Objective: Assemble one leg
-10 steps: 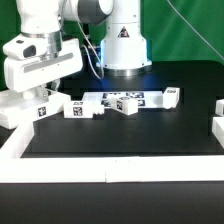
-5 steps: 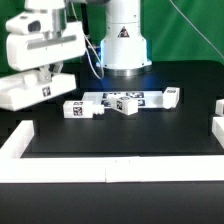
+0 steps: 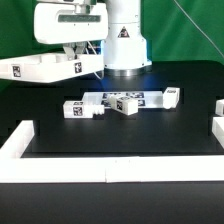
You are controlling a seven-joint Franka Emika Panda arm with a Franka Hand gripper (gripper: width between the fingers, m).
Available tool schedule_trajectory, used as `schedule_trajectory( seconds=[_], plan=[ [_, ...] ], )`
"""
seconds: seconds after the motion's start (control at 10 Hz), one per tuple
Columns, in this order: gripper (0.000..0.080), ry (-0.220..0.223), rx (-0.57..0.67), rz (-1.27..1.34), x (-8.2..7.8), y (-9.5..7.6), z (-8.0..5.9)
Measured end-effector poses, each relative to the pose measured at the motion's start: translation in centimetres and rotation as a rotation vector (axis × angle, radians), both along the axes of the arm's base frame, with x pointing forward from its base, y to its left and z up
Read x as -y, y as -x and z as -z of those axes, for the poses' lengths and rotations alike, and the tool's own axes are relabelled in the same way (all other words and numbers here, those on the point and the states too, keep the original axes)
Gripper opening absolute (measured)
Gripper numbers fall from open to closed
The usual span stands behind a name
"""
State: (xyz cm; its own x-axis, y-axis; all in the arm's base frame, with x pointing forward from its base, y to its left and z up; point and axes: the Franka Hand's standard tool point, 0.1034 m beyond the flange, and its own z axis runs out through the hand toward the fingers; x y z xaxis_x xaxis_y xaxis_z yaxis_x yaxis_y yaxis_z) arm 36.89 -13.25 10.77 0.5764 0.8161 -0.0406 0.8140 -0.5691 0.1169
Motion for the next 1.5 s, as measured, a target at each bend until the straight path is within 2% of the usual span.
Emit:
schedule_trajectory(
  seconds=[0.2,0.4,0.5,0.6,0.7,0.9,1.3,1.4,1.5],
  plan=[
    [0.0054,0.002,0.004,0.004,-0.1,-0.2,0.1],
    [0.0054,0.037,0.035,-0.112,-2.7,-2.3,0.5],
    [0.0054,0.051,0.030,-0.171,-4.4,-4.0,0.0],
    [0.0054,0.062,0.038,-0.246,-7.2,-5.7,0.1],
    [0.0054,0.076,0.042,-0.289,-9.9,-6.3,1.0],
    [0.0054,0.069,0.027,-0.306,-9.5,-6.0,1.3],
    [0.0054,0.067,0.017,-0.316,-9.9,-5.8,1.7],
    [0.0054,0.061,0.025,-0.340,-11.0,-6.1,2.1],
    [0.0054,0.052,0.021,-0.382,-12.8,-6.7,3.2]
  ],
)
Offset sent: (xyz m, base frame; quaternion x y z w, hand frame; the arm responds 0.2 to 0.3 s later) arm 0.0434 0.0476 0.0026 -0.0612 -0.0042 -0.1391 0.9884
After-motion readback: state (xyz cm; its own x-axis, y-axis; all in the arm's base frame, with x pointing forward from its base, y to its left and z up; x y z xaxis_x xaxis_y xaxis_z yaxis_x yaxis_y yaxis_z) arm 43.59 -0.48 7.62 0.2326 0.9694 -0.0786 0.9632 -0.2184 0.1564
